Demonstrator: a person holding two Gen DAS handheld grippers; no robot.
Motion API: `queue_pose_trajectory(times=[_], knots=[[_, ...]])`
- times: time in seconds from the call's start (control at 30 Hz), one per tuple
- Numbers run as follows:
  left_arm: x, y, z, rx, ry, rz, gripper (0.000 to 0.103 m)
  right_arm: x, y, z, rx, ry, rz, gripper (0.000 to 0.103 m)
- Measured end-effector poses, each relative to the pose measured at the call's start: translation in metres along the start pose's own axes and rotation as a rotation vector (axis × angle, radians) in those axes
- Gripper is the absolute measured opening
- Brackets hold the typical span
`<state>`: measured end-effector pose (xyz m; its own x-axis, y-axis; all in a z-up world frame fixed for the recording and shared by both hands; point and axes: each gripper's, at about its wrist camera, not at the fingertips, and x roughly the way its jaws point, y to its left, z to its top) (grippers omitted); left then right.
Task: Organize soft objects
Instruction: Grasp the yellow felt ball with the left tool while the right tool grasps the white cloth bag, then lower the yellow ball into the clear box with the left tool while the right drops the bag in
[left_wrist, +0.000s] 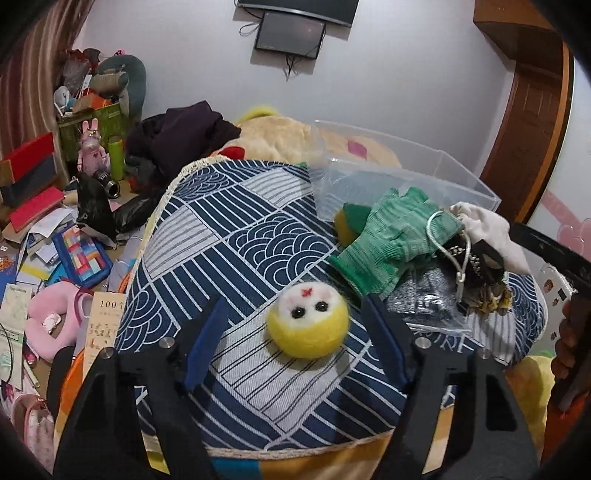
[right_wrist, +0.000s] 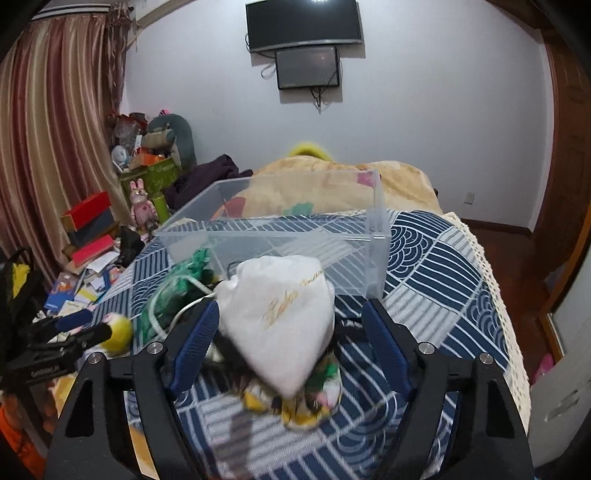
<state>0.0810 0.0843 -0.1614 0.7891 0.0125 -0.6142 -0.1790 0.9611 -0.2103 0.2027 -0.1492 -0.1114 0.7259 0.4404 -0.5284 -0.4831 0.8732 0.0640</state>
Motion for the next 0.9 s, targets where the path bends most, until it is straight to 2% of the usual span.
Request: queue_pose_trajectory(times=[0.07,0.1,0.17,0.2,0.37,0.53,0.7,0.83,0.9], knots=[[0.005,0.001,-0.001,-0.003,0.014,-0.01,0.061,0.007,0.0,0.0,-0.001,0.013,0.009,0.066],[0.008,0.002,-0.002,-0.007,0.022,-0.017,0.058,0.011,0.0,0.0,0.0,0.025,0.01,0.063],[0.011,0.002,-0.003,-0.015,0.028,-0.047,0.05,0.017,0.0,-0.002,0.0,0.045,0.02,0.048],[0.011,0.001,-0.004,-0.016,0.029,-0.061,0.047,0.018,-0.001,-0.004,0.002,0.05,0.019,0.045],[0.005,-0.011,-0.004,0.046,0.008,-0.054,0.044,0.01,-0.006,-0.009,0.025,0.02,0.032,0.02],[-0.011,-0.016,0.007,0.055,-0.034,-0.065,0.044,-0.001,-0.015,-0.006,0.031,0.001,0.038,0.013],[-0.029,-0.022,0.03,0.064,-0.108,-0.086,0.044,-0.021,-0.015,0.005,0.031,-0.059,0.019,0.013],[-0.038,-0.029,0.053,0.076,-0.167,-0.073,0.044,-0.039,-0.017,0.019,0.028,-0.125,0.007,0.013],[-0.037,-0.03,0.067,0.061,-0.179,-0.097,0.044,-0.046,-0.017,0.027,0.023,-0.156,0.003,0.013]])
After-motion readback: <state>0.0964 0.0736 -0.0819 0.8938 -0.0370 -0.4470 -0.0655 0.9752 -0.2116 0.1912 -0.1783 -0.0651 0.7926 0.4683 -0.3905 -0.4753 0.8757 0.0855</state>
